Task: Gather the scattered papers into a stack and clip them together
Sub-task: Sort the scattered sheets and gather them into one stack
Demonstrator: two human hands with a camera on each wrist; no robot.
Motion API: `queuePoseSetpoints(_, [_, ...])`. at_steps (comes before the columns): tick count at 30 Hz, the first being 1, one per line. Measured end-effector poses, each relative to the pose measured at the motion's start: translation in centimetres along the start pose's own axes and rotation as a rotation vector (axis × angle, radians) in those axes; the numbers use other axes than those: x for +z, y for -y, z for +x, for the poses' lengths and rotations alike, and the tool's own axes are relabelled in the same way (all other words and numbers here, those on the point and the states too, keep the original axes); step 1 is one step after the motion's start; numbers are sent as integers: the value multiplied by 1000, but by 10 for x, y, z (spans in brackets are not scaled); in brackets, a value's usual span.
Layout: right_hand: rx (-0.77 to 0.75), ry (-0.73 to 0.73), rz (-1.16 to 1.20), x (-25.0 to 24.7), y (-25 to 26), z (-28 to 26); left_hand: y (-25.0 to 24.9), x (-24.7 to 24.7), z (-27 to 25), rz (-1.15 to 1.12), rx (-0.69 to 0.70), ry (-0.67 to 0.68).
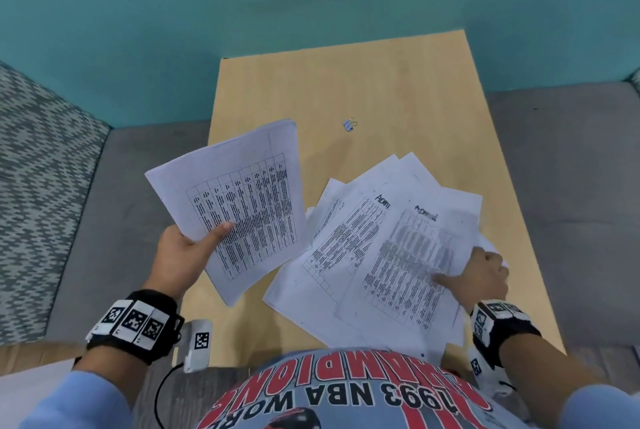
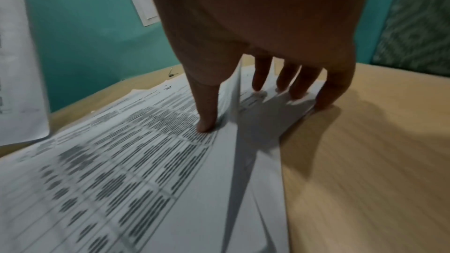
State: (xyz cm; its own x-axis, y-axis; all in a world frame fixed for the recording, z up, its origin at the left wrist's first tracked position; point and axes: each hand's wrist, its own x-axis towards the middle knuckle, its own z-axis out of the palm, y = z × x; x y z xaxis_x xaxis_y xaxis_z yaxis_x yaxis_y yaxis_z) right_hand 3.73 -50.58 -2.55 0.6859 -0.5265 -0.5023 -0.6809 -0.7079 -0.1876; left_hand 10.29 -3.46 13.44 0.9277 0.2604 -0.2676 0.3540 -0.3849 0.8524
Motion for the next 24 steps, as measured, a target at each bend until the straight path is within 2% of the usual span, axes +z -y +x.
queuePoseSetpoints(3, [56, -47, -47, -9, 13, 8, -3, 2, 0, 13, 3, 29])
queuePoseSetpoints(10, [44, 0, -159, -22, 24, 25, -7, 3, 5, 46, 28, 18])
queuePoseSetpoints(14, [-39, -78, 34, -26, 17, 27, -10, 8, 5, 52, 17, 41])
queuePoseSetpoints(17, [-104, -51, 261, -22, -5, 27, -8, 8, 9, 58, 19, 31])
queuePoseSetpoints(21, [-163, 15, 247, -15, -26, 23, -8, 9, 12, 48, 37, 23])
queuePoseSetpoints(24, [-225, 9, 253, -16, -28, 20, -10, 9, 14, 60, 27, 25])
